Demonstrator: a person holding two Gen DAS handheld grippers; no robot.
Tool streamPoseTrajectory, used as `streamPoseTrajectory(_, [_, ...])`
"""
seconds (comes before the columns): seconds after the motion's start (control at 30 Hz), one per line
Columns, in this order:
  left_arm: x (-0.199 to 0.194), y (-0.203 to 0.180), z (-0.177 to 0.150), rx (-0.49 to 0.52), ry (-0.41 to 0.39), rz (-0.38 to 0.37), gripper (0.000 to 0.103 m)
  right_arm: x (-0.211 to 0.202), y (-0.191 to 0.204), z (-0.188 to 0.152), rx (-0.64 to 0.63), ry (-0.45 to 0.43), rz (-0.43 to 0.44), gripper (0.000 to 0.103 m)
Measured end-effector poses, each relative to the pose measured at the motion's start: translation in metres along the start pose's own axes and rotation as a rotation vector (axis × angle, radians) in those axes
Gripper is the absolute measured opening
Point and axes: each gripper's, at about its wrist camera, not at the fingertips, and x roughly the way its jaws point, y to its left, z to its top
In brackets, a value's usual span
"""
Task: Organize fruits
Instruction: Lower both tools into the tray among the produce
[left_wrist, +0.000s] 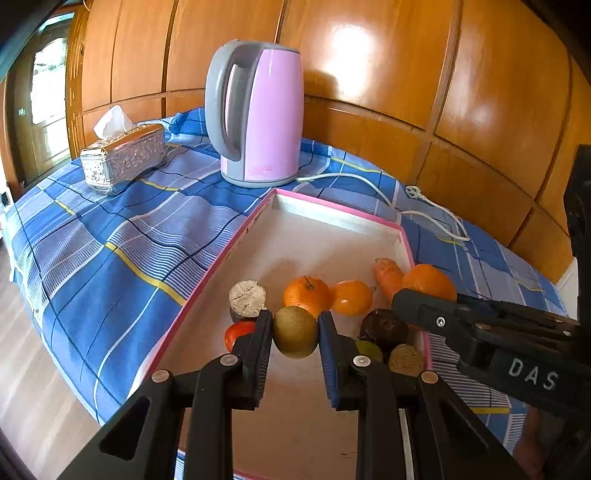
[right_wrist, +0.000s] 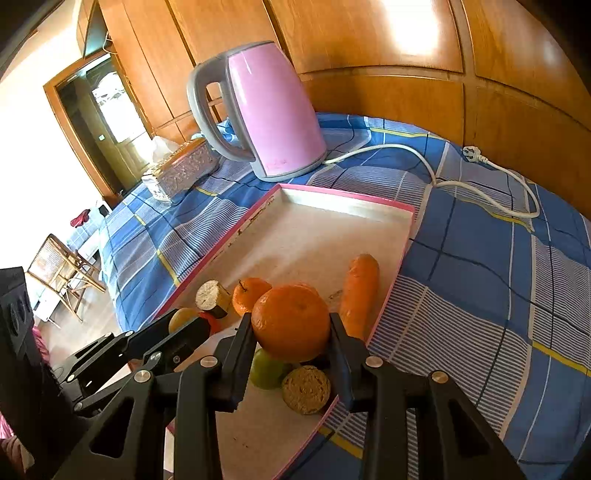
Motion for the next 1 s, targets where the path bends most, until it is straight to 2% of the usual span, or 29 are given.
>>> streamPoseTrajectory(0.8, [0.019,0.011,-0.004,-0.024,0.042,0.02,0.026,0.033,-0.002,0.006,-0.023,0.06,-0.031,0.04])
streamPoseTrajectory(1.0, [0.017,0.013,-0.004,-0.03,0.032,0.019,0.036,0.028,-0.001,0.0,-0.035,0.059,-0.012,0.04])
